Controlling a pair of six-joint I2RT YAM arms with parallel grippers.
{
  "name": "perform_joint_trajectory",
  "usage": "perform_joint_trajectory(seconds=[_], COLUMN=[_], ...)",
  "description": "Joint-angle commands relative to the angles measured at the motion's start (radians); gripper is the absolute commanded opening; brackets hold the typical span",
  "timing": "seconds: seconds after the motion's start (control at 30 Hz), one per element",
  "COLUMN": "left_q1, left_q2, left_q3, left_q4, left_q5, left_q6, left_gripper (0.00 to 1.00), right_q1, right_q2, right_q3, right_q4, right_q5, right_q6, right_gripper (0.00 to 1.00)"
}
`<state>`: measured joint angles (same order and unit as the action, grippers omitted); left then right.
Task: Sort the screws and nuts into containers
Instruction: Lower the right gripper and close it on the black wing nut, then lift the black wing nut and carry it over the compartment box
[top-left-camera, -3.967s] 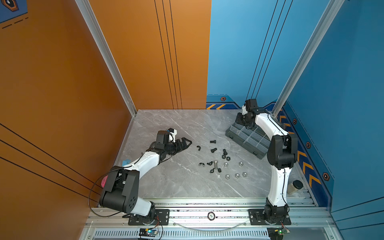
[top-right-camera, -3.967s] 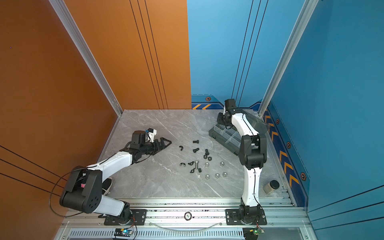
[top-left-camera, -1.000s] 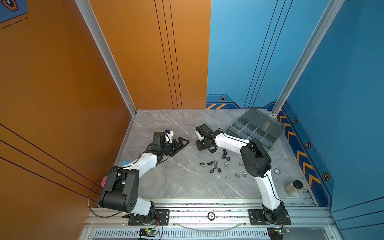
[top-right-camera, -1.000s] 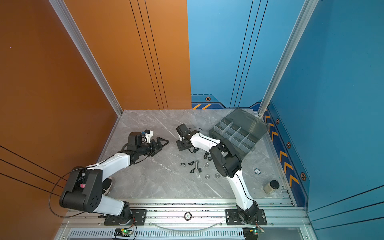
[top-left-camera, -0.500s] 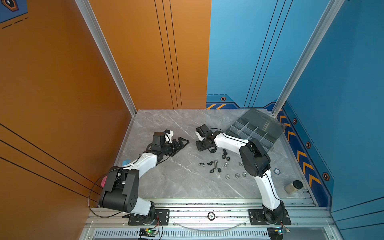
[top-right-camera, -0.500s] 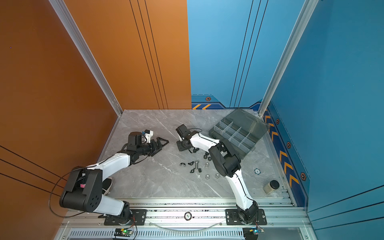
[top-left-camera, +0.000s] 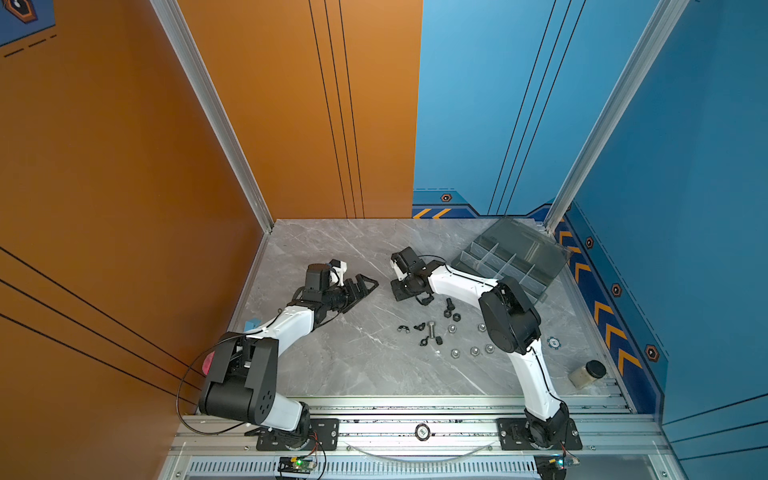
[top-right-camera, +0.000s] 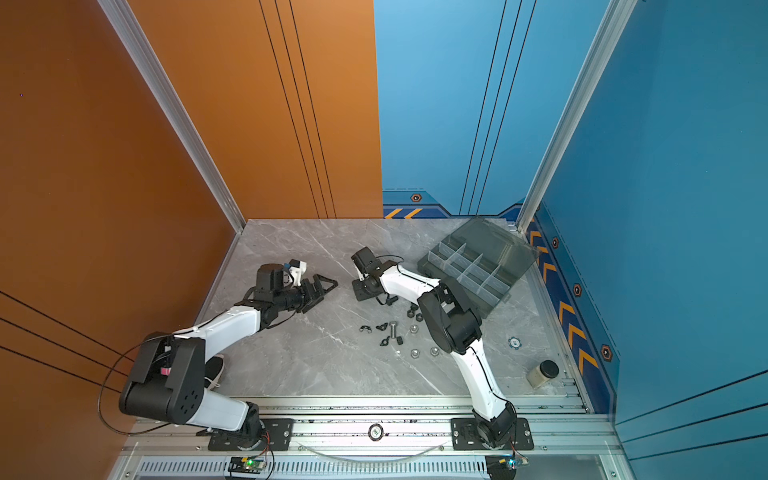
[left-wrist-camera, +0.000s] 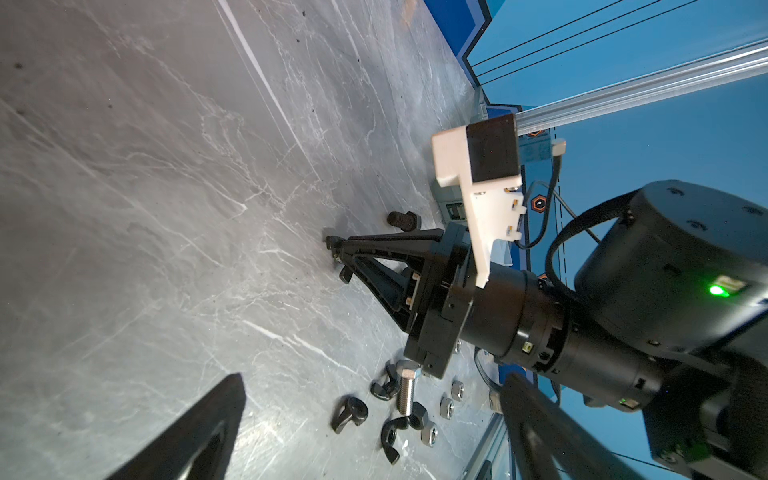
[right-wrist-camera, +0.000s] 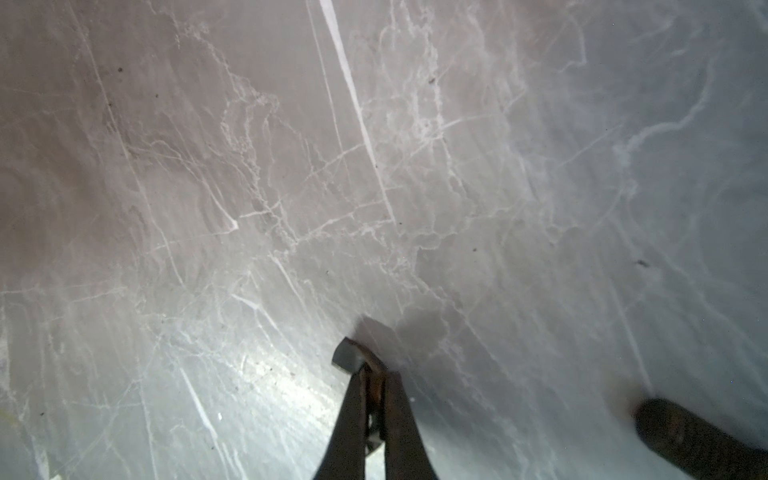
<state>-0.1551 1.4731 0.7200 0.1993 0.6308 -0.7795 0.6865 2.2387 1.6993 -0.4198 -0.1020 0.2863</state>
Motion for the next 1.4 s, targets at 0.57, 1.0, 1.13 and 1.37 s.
perform_joint_trajectory(seconds=[0.57, 1.0, 1.13, 1.37], left_q1=[-0.002, -0.029, -0.038, -0.047], left_q2=[0.009, 0.030, 0.036, 0.042], left_q3=[0.001, 0.025, 0.035, 0.041], left_q4=[0.015, 0.016, 0.016, 0.017], left_q5=[0.021, 0.020, 0.020, 0.015], left_q6=[0.003, -0.001, -0.001, -0.004], left_gripper=[0.98, 0.98, 0.98, 0.98], right_q1=[-0.180, -0.465, -0.546, -0.639], right_q2=[-0.285, -0.502, -0.517, -0.495], right_q3=[-0.281, -0.391, -0.380, -0.346], right_q4=[0.168, 0.080, 0.043, 0.015], right_q5=[-0.211, -0.181, -0.155, -0.140], right_q6=[0.111, 0.055, 0.040, 0.025], right_gripper=[0.00, 0.00, 0.00, 0.00])
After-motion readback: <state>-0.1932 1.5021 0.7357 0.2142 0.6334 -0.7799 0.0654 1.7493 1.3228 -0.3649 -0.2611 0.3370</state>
